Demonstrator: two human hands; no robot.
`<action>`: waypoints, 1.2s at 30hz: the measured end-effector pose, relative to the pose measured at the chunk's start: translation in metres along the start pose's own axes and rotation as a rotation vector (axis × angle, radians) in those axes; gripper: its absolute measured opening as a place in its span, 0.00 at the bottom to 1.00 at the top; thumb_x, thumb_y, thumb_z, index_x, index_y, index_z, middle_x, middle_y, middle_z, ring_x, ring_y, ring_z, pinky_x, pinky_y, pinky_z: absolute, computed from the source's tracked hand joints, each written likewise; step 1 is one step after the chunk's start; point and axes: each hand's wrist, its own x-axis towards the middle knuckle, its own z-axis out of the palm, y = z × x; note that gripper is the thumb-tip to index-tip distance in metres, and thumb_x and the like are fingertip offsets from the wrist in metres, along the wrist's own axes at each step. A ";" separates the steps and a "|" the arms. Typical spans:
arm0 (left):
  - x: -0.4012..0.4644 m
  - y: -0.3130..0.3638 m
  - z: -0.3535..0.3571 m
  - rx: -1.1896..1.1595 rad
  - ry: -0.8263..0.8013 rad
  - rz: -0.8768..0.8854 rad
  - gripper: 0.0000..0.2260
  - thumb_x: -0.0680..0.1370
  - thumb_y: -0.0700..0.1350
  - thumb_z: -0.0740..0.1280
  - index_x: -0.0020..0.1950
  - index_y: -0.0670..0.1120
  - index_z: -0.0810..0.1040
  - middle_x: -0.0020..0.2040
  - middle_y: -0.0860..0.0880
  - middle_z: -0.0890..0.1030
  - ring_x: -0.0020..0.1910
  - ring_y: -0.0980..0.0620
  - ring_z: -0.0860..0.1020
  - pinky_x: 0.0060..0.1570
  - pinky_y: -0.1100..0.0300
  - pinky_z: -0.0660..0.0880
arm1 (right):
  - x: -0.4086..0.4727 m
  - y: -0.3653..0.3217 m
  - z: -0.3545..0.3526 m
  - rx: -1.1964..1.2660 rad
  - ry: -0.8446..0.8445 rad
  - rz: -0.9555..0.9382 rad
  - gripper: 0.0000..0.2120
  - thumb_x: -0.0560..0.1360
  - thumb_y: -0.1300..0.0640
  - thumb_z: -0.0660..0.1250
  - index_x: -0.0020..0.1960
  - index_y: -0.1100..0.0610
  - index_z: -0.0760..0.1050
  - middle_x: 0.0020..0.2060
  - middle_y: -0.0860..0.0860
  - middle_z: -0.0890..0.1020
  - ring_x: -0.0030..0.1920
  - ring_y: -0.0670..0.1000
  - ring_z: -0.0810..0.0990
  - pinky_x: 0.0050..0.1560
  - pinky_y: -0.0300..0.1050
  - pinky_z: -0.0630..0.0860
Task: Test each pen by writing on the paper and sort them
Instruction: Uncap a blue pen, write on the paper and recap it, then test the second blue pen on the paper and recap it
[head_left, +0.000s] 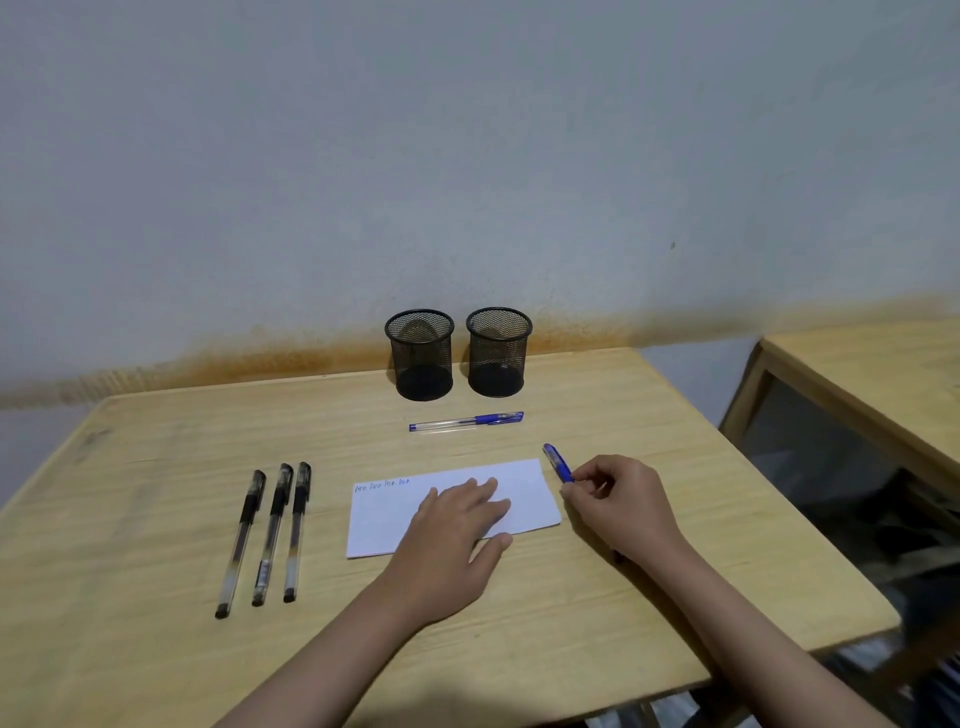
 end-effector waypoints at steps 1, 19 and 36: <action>-0.001 0.001 0.000 -0.002 0.005 0.001 0.19 0.80 0.54 0.56 0.70 0.54 0.66 0.75 0.57 0.60 0.75 0.56 0.54 0.73 0.52 0.46 | 0.001 -0.001 0.000 0.026 0.017 0.010 0.03 0.68 0.60 0.70 0.35 0.55 0.80 0.27 0.49 0.79 0.29 0.46 0.75 0.34 0.43 0.73; -0.001 0.012 0.001 -0.013 0.029 0.036 0.19 0.79 0.55 0.56 0.70 0.55 0.66 0.75 0.57 0.61 0.74 0.57 0.55 0.74 0.53 0.48 | 0.102 -0.047 0.062 -0.477 -0.180 -0.544 0.11 0.75 0.60 0.65 0.55 0.58 0.82 0.49 0.55 0.83 0.52 0.58 0.75 0.45 0.49 0.73; -0.006 0.029 -0.021 -0.293 0.630 0.046 0.14 0.72 0.49 0.71 0.54 0.48 0.72 0.51 0.55 0.73 0.53 0.63 0.72 0.49 0.75 0.66 | 0.022 -0.065 0.001 0.696 -0.119 -0.059 0.05 0.74 0.64 0.70 0.41 0.58 0.75 0.30 0.50 0.81 0.28 0.46 0.80 0.35 0.42 0.77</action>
